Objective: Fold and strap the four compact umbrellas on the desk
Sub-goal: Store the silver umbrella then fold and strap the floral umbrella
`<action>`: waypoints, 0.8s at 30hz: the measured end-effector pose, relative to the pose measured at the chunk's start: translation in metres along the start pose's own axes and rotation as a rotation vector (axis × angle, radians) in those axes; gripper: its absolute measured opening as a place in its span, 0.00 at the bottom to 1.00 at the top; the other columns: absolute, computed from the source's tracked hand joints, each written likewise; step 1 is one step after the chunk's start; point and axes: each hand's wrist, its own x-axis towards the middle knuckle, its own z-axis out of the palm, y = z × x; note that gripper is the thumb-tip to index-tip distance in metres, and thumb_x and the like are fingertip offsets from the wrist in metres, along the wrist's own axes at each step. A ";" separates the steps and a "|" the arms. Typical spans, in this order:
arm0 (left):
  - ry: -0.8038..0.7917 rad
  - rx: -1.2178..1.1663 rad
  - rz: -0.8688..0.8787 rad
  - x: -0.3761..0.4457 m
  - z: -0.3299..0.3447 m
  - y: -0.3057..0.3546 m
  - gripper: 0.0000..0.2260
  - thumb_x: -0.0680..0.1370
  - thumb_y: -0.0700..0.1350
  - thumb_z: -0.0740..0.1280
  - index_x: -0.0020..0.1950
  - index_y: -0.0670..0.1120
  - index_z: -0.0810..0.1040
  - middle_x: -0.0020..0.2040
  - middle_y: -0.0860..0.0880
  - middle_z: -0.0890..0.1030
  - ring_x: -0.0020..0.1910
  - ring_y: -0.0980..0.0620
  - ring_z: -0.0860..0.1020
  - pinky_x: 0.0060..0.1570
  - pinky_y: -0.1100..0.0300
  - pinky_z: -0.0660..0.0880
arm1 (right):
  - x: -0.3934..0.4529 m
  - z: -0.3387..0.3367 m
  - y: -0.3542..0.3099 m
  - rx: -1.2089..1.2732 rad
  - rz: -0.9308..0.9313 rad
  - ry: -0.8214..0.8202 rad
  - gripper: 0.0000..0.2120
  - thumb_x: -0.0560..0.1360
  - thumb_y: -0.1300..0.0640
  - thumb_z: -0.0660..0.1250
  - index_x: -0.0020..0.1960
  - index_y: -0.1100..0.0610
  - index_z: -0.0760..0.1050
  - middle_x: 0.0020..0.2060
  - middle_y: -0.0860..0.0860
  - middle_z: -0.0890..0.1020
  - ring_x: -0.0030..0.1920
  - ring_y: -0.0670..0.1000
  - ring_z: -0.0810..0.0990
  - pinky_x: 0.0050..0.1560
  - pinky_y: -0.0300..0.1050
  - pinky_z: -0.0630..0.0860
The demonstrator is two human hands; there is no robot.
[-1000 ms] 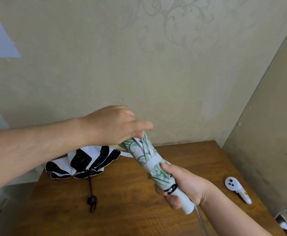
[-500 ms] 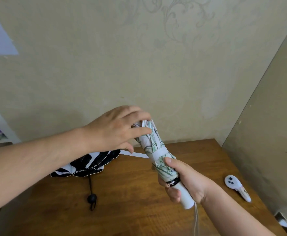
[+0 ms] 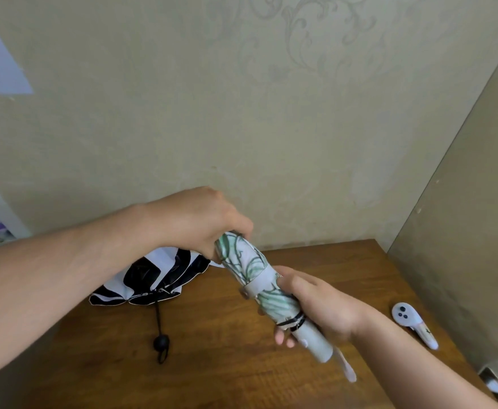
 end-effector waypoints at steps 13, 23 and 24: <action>0.217 -0.311 -0.338 -0.008 0.012 -0.006 0.28 0.73 0.53 0.78 0.72 0.64 0.74 0.74 0.60 0.70 0.68 0.61 0.70 0.68 0.57 0.71 | 0.006 0.014 0.027 0.411 -0.138 0.056 0.23 0.81 0.45 0.68 0.70 0.57 0.73 0.43 0.59 0.73 0.28 0.53 0.72 0.32 0.46 0.74; 0.496 -0.803 -0.696 0.021 0.022 0.039 0.15 0.77 0.64 0.70 0.40 0.55 0.84 0.31 0.61 0.78 0.32 0.61 0.74 0.37 0.60 0.71 | 0.009 0.023 0.029 0.554 -0.061 0.162 0.21 0.79 0.41 0.63 0.57 0.59 0.75 0.44 0.59 0.77 0.26 0.53 0.69 0.30 0.45 0.71; 0.470 -0.736 -0.738 0.026 0.021 0.041 0.18 0.76 0.66 0.70 0.38 0.54 0.83 0.28 0.60 0.76 0.30 0.60 0.73 0.35 0.60 0.69 | 0.010 0.025 0.029 0.525 -0.087 0.181 0.21 0.80 0.40 0.64 0.58 0.58 0.75 0.44 0.59 0.77 0.26 0.53 0.69 0.30 0.45 0.71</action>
